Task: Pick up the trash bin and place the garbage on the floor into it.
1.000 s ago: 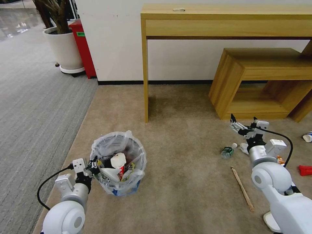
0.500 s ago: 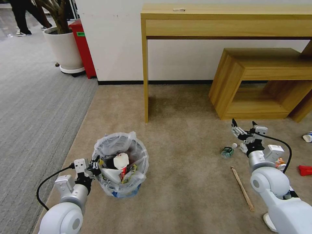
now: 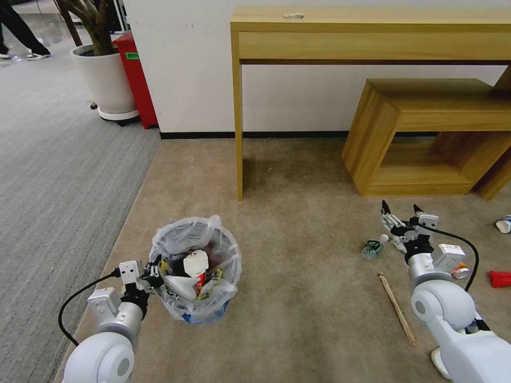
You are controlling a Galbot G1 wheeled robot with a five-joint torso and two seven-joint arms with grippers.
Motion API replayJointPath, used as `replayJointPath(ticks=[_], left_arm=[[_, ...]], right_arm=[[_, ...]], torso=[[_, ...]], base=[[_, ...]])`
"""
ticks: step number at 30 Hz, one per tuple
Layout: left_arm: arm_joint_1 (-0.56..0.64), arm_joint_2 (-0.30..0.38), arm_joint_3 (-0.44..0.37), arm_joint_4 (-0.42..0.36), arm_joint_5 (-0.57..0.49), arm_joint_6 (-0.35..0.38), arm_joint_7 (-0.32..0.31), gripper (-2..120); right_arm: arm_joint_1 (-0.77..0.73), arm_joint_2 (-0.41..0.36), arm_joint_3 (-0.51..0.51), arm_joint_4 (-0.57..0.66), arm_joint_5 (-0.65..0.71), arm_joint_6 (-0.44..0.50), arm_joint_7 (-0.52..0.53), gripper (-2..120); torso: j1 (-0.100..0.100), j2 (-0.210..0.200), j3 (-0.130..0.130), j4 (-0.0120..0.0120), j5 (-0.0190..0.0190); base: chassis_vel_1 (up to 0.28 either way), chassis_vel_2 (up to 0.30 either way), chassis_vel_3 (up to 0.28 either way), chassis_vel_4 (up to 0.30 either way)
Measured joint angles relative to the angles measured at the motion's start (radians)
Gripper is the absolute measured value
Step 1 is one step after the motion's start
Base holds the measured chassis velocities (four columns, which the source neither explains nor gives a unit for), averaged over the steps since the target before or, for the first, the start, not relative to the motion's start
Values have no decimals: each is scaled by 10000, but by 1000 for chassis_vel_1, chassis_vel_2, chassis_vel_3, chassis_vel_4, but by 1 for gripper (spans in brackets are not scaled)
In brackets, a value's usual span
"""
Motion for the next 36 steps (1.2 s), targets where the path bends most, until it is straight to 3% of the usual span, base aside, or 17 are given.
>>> replayJointPath(ticks=[19, 36], left_arm=[[21, -29, -74, 34, -56, 19, -16, 1], [-34, -36, -75, 101, -55, 26, -18, 1]], right_arm=[[-11, -1, 12, -68, -9, 71, -126, 80], [32, 50, -40, -158, -91, 167, -210, 77]], torso=[[-1, 1, 0, 1, 0], [-1, 0, 0, -1, 0]], base=[[0, 0, 0, 0], [-69, -61, -57, -63]])
